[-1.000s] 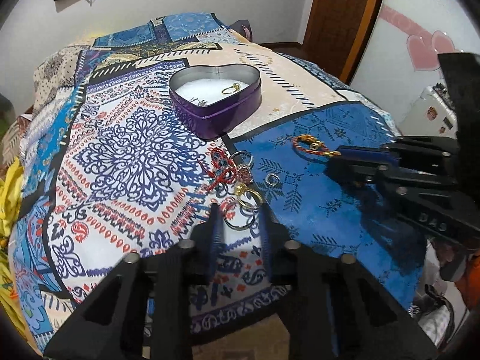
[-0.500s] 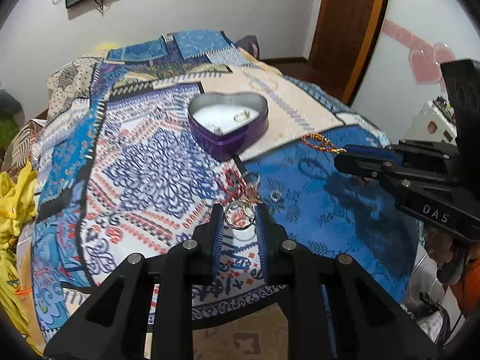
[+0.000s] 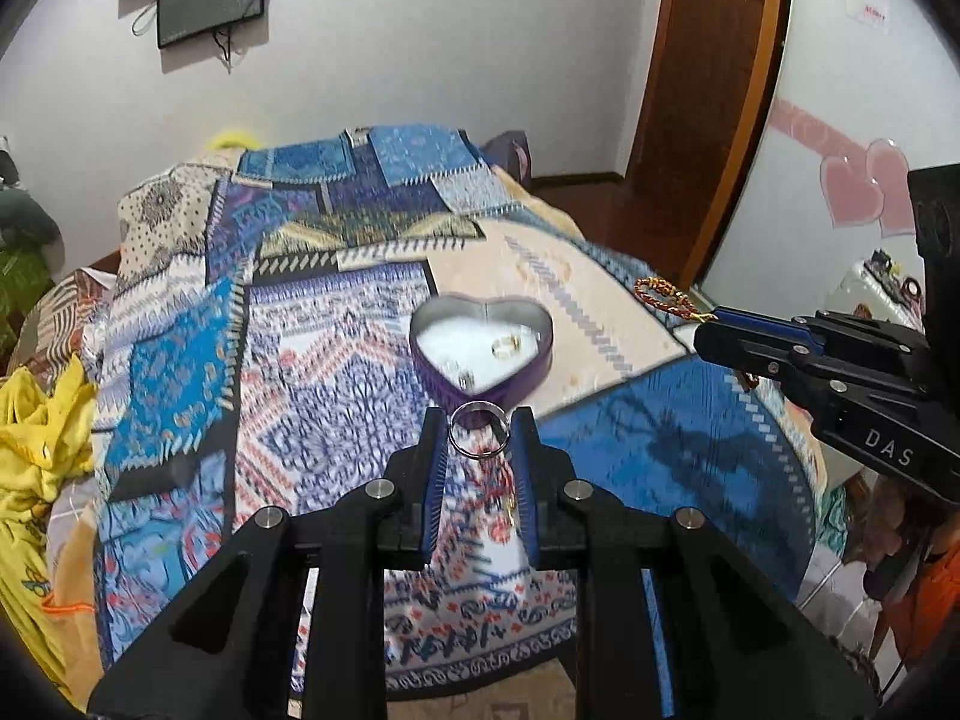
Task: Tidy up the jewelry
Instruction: 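Lower both held pieces into the heart tin and open both tools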
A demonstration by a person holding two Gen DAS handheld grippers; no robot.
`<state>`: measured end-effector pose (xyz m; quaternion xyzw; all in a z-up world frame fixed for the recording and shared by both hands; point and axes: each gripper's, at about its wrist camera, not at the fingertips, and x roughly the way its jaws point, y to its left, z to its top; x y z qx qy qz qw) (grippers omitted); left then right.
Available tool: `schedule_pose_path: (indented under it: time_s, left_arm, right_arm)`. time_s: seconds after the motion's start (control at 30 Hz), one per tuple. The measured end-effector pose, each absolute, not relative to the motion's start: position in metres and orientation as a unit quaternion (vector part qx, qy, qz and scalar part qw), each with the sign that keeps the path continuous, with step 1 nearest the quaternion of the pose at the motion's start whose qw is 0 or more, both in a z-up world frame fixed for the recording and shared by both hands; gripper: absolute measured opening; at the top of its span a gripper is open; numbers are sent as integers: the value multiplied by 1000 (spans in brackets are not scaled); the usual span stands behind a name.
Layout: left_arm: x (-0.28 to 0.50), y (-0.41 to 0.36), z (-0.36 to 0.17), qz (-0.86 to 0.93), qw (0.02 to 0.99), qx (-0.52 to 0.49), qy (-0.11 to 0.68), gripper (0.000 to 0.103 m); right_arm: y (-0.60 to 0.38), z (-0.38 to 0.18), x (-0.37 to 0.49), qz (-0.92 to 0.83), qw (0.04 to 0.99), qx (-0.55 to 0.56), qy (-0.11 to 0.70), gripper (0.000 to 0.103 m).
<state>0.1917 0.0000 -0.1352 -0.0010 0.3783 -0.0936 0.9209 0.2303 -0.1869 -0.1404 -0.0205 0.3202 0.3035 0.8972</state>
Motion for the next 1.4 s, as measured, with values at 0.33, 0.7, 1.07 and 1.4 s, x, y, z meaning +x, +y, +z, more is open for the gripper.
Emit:
schedule_pose_path:
  time_s: [0.33,0.7,1.07,1.4]
  left_arm:
    - [213,11,-113,-89,934,-18,346,20]
    - [243,17,-118,-89,935,-26,343,20]
    - [282,25,-151,-98,918,-44,382,20]
    - [312,26,-187,-127,888,-40,440,20]
  right_arm:
    - [-180,-118,249,306,909,-8,284,10]
    - [-162,-127,274,318,903,-11,289,10]
    - [-134,-164,310,335,876,-31,346,10]
    - [-118,-191,331,355,844,-52,399,10]
